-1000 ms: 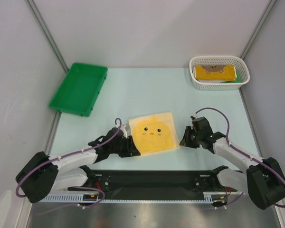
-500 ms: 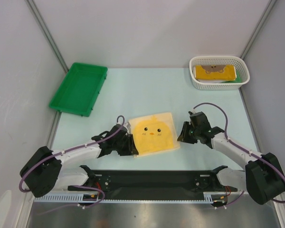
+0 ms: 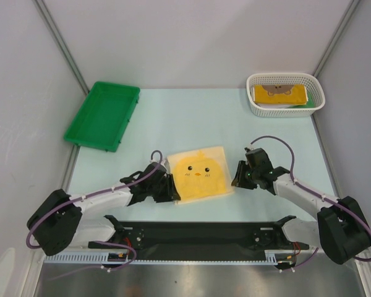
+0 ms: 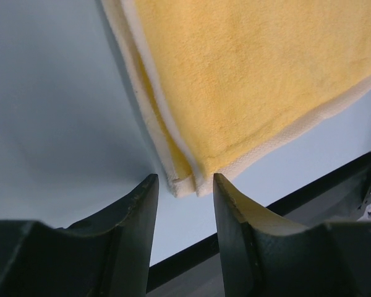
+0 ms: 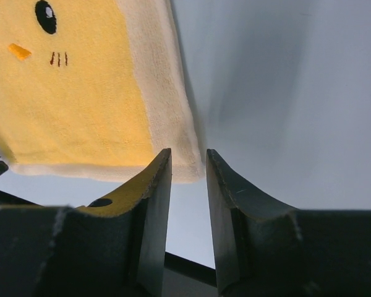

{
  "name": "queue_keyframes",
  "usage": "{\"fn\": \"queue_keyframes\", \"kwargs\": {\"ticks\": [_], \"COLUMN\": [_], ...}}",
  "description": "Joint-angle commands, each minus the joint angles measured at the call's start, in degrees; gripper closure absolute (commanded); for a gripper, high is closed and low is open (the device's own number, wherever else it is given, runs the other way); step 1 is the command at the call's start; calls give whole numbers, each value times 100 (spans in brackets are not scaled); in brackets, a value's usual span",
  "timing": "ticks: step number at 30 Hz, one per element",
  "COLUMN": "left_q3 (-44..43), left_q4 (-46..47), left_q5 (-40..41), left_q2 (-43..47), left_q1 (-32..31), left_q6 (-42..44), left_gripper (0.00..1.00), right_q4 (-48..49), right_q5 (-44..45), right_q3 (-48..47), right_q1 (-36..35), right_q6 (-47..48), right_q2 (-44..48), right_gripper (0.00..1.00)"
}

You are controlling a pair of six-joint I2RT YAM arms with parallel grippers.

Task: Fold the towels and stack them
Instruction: Fold the towel

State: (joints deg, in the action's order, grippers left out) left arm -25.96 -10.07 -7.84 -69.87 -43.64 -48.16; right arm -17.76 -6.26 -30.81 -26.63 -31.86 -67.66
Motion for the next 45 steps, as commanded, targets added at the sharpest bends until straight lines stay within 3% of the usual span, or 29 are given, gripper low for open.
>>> {"fn": "queue_keyframes", "kwargs": {"ticks": [1,6,13,24,28,33,37,40,45], "left_q3": [-173,-191,301,249,214,56,-76,-190,-331], "left_q4": [-487,-558,514,445,383,93,-101,-250,-487], "left_q5": [388,494,98,274,318,414,450,450,458], "left_q2": [367,614,492,96,70,78,140,122,96], "left_q1": [-31,-57,-92,-128,-127,-136,-136,-136,-136], "left_q6": [-79,-193,-598,-721,-712,-607,-510,-440,-335], "left_gripper": [53,52,57,62,77,88,99,99,98], "right_q4": [18,132,211,247,299,299,326,317,308], "right_q5": [170,46,-24,-51,-112,-138,-173,-156,-182], "right_q3": [48,233,479,549,576,549,541,523,479], "right_q1": [-26,-26,-26,-35,-35,-44,-44,-53,-61], "right_q6": [48,-49,-119,-110,-119,-110,-119,-119,-119], "right_q2": [-1,-28,174,227,279,288,297,315,315], "right_gripper": [66,67,71,72,72,73,77,78,98]}}
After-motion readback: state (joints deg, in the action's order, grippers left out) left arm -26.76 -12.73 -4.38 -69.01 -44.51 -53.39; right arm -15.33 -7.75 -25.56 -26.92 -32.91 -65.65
